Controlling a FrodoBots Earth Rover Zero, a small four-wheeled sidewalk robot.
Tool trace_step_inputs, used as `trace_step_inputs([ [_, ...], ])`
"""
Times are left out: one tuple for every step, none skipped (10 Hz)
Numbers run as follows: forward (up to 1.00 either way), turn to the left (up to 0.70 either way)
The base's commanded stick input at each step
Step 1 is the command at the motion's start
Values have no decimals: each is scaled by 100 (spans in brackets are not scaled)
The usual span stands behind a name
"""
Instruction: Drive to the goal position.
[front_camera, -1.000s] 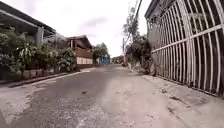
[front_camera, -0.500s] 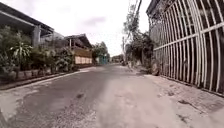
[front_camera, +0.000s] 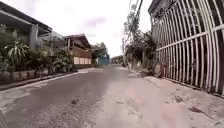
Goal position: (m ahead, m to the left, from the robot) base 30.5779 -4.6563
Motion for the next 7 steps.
trace_step_inputs([
  [50,0],
  [50,0],
  [50,0],
  [50,0],
  [50,0],
  [50,0],
  [50,0],
])
